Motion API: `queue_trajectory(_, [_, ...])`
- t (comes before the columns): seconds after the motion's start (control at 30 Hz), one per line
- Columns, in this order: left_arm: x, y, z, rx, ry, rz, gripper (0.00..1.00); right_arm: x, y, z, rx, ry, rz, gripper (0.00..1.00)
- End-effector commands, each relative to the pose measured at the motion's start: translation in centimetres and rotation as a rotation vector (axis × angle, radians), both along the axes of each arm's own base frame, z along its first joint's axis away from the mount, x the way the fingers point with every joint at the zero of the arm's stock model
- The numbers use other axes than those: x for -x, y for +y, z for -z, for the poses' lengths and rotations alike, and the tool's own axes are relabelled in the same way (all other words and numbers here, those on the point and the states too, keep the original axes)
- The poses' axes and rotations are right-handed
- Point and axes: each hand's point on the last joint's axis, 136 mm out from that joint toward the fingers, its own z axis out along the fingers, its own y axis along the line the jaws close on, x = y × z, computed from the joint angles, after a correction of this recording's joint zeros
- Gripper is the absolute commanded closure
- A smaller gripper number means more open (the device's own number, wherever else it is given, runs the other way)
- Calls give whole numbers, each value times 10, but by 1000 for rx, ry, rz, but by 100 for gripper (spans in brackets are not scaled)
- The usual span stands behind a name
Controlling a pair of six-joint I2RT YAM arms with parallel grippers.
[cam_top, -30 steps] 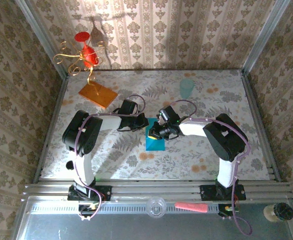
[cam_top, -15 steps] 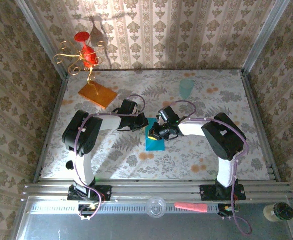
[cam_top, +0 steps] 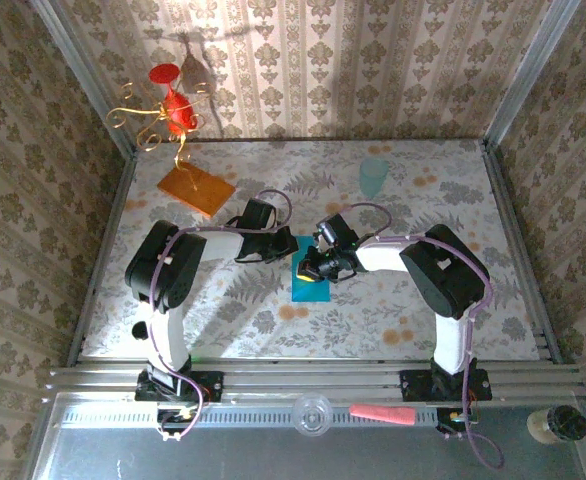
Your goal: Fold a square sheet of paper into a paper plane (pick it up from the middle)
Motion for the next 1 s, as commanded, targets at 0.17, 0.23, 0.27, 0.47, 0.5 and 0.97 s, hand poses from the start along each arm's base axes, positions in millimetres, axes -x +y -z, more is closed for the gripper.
queue_trajectory(0.17, [18,10,31,-83,99,-7,96,-3,-3,7,10,6,7,99])
queue_trajectory(0.23, [18,11,31,-85,96,-7,96,-3,-4,6,7,5,11,100])
queue_trajectory(0.27, [19,11,31,-87,97,-7,96,-4,-4,6,4,4,14,100])
queue_trajectory(0.47, [19,12,32,-93,100,-10,96,-8,-3,2,-21,-14,23,100])
queue_trajectory(0.5, [19,12,32,-93,100,-10,96,-9,-3,1,-22,-17,24,100])
queue_trajectory(0.97, [19,12,32,-93,101,-8,96,-1,-5,7,-5,17,-5,100])
